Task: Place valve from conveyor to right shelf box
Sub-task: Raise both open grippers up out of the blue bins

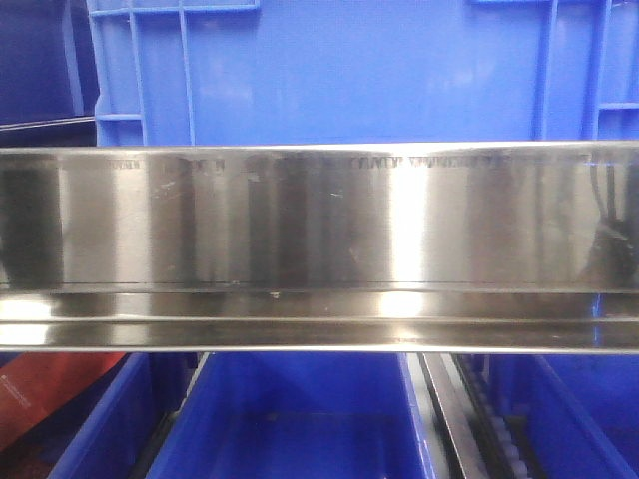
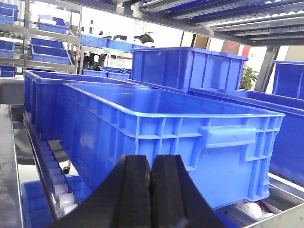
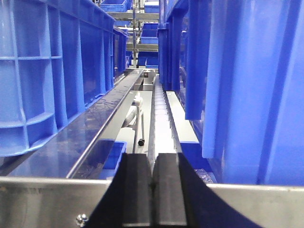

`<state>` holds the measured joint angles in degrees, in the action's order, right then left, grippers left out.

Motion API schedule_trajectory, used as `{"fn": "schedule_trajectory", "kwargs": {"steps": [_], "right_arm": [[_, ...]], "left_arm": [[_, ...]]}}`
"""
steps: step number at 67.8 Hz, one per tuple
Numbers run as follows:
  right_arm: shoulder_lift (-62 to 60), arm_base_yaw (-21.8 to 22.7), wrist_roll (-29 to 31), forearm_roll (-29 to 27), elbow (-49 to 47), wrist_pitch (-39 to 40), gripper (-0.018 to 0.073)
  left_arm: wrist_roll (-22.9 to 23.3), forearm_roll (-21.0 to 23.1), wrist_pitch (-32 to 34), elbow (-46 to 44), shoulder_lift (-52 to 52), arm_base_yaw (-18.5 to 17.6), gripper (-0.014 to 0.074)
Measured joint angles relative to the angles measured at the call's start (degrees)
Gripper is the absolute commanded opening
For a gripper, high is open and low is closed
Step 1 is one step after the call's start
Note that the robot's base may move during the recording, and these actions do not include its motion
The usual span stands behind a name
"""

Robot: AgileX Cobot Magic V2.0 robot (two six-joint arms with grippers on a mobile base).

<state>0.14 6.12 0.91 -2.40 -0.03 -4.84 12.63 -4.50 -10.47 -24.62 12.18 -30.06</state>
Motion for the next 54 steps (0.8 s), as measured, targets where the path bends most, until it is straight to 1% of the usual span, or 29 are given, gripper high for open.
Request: {"fn": "schedule_trajectory", "kwargs": {"steps": [26, 31, 36, 40, 46, 51, 54], "right_arm": [[0.0, 0.0, 0.0, 0.0, 0.0, 0.0, -0.0168], [0.0, 0.0, 0.0, 0.0, 0.0, 0.0, -0.0168], [0.0, 0.0, 0.0, 0.0, 0.0, 0.0, -0.0168], [0.0, 0.0, 0.0, 0.0, 0.0, 0.0, -0.0168], [0.0, 0.0, 0.0, 0.0, 0.0, 0.0, -0.0168], [0.0, 0.0, 0.0, 0.0, 0.0, 0.0, -0.0168], [0.0, 0.0, 0.0, 0.0, 0.0, 0.0, -0.0168]], "left_arm": [[0.1, 0.0, 0.0, 0.0, 0.0, 0.0, -0.0111], [0.4, 0.0, 0.0, 0.3, -0.3, 0.5, -0.0111], [0.4, 0.0, 0.1, 1.7, -1.2, 2.3, -0.0111], [0.5, 0.0, 0.3, 3.9, -2.9, 4.5, -0.0111], [0.5, -0.3, 1.6, 9.0, -6.6, 8.9, -0.0111], [0.5, -0.6, 2.5, 14.0, -10.2, 13.3, -0.0111], [0.5, -0.8, 3.2, 16.0, -11.3, 15.2, -0.0111]]}}
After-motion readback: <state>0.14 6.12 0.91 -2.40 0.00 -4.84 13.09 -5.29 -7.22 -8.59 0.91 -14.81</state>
